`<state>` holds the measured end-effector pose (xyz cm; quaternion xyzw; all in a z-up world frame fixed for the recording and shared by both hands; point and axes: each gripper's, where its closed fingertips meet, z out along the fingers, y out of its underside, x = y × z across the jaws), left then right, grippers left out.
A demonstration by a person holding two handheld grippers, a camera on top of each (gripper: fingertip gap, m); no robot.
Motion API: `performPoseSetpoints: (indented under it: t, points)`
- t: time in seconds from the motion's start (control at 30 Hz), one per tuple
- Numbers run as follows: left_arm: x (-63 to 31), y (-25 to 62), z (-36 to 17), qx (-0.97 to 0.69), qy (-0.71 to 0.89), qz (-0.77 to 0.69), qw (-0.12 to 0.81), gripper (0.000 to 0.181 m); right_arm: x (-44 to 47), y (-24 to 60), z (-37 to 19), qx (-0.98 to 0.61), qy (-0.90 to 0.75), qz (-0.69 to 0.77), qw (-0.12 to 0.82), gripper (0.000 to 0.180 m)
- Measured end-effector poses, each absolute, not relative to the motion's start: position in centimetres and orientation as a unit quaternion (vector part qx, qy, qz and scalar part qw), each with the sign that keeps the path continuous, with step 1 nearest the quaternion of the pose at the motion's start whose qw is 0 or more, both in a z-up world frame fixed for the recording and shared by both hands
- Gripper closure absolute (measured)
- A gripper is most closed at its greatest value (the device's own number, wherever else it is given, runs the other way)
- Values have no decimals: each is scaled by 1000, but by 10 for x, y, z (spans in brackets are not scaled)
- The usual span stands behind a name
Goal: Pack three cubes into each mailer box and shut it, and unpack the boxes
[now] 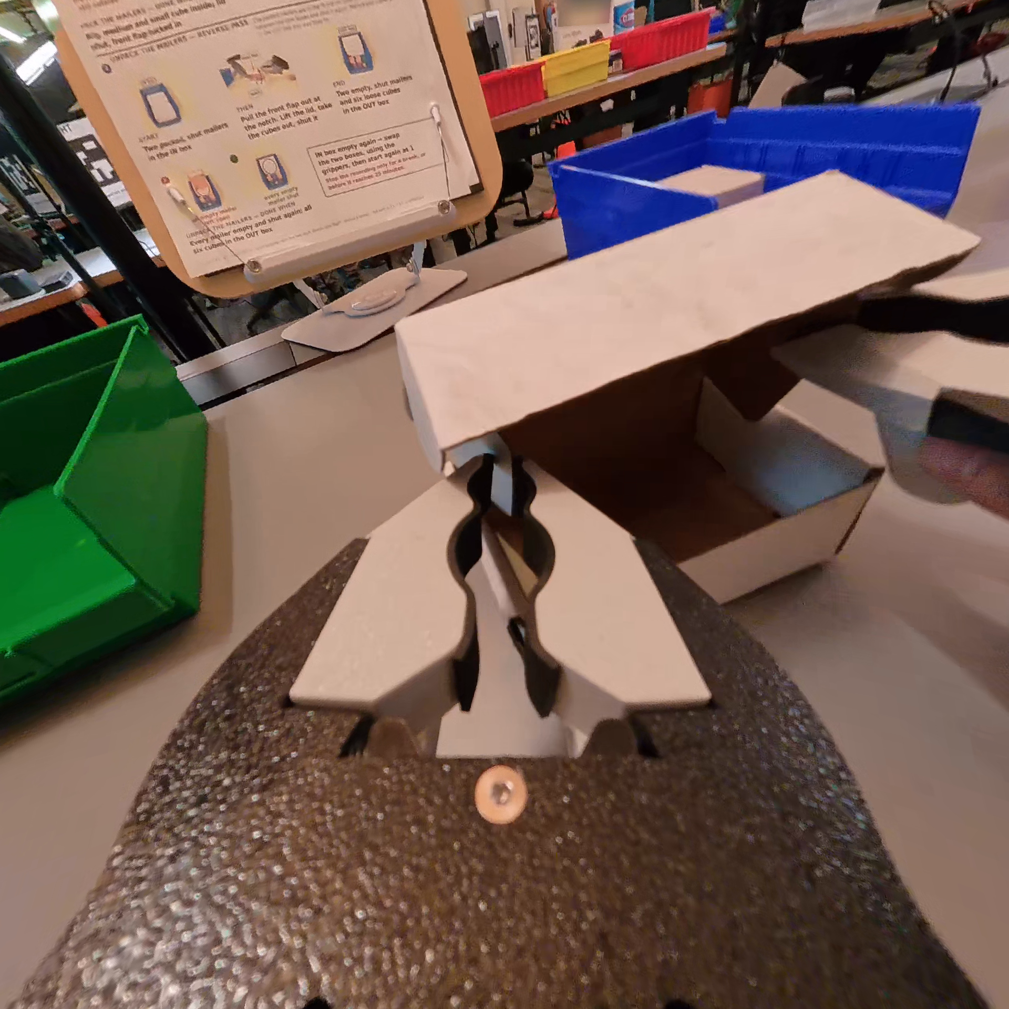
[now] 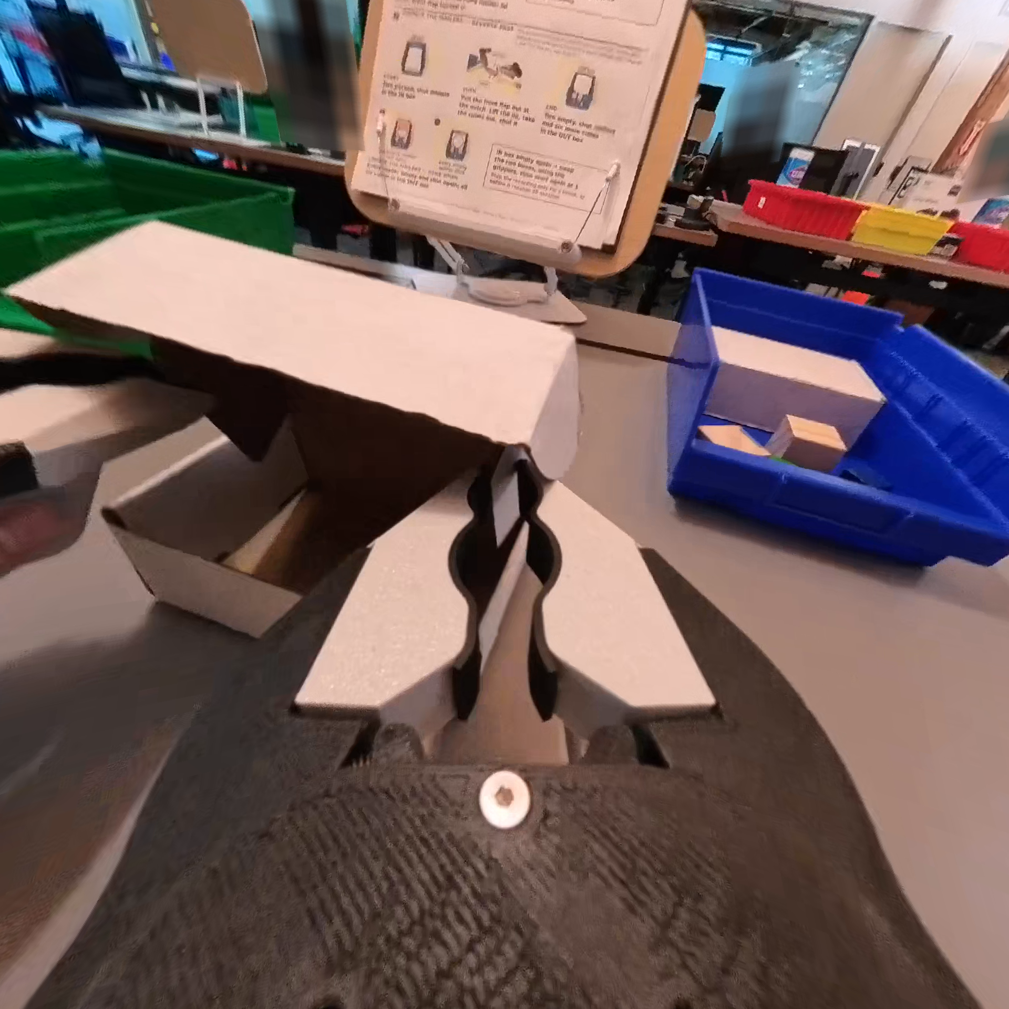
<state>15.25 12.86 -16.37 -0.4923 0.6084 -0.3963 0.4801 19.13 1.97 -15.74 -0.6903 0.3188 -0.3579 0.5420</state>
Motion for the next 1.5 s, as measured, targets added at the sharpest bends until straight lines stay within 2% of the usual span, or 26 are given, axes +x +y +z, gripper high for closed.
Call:
performPoseSetpoints:
  t: [0.2, 0.3, 0.4, 0.43, 0.53, 0.63, 0.73, 0.87, 1.03, 1.2, 1.3, 1.4, 1.5]
  points:
    - [138, 131, -179, -480, 632, -371, 483, 179, 179, 12, -171, -751, 257, -342, 502, 174]
    - [135, 127, -182, -467, 643, -354, 493, 179, 171, 4, -173, -765, 221, -373, 476, 159]
    - [136, 122, -185, -464, 648, -345, 496, 179, 157, -17, -162, -741, 211, -433, 468, 124]
    - [136, 122, -185, -462, 649, -338, 501, 179, 151, -22, -154, -728, 193, -463, 467, 117]
    - [137, 122, -187, -456, 654, -318, 513, 179, 138, -28, -121, -679, 104, -584, 433, 113]
    - [137, 118, -188, -455, 660, -312, 510, 180, 130, -6, -111, -669, -9, -638, 382, 108]
    - [135, 115, -189, -451, 665, -307, 510, 179, 135, 17, -116, -671, -92, -662, 321, 115]
    - [132, 108, -194, -448, 677, -329, 483, 176, 145, 27, -121, -687, -105, -649, 310, 178]
    - [118, 97, -192, -394, 717, -370, 440, 161, 146, 27, -148, -735, -113, -595, 306, 177]
    - [90, 98, -175, -364, 749, -403, 379, 162, 141, 24, -159, -756, -104, -554, 333, 177]
    - [68, 91, -160, -350, 767, -449, 295, 162, 143, 20, -171, -771, -99, -530, 339, 176]
    - [64, 88, -124, -349, 733, -522, 262, 167, 142, 19, -180, -776, -111, -528, 326, 176]
    - [89, 96, -104, -358, 705, -536, 296, 179, 142, 20, -188, -784, -112, -518, 325, 176]
